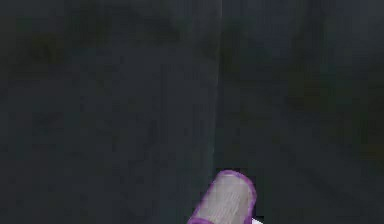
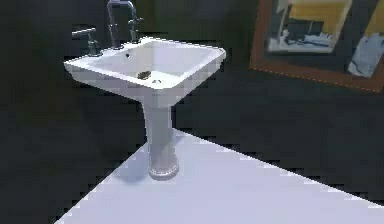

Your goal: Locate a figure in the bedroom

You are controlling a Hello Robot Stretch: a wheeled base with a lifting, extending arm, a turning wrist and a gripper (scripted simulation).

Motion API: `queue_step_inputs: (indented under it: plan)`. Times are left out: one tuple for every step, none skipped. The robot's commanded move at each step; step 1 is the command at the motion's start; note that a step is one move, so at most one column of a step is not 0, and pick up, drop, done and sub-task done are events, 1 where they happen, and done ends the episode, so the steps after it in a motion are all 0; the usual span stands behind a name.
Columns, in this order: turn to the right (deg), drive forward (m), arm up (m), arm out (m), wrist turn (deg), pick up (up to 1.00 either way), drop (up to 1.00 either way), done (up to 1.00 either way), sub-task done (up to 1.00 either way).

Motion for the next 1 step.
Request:
queue_step_inputs:
  plan:
    - [-45.0,0.0,0.0,0.0,0.0,0.0,0.0,0.0,0.0]
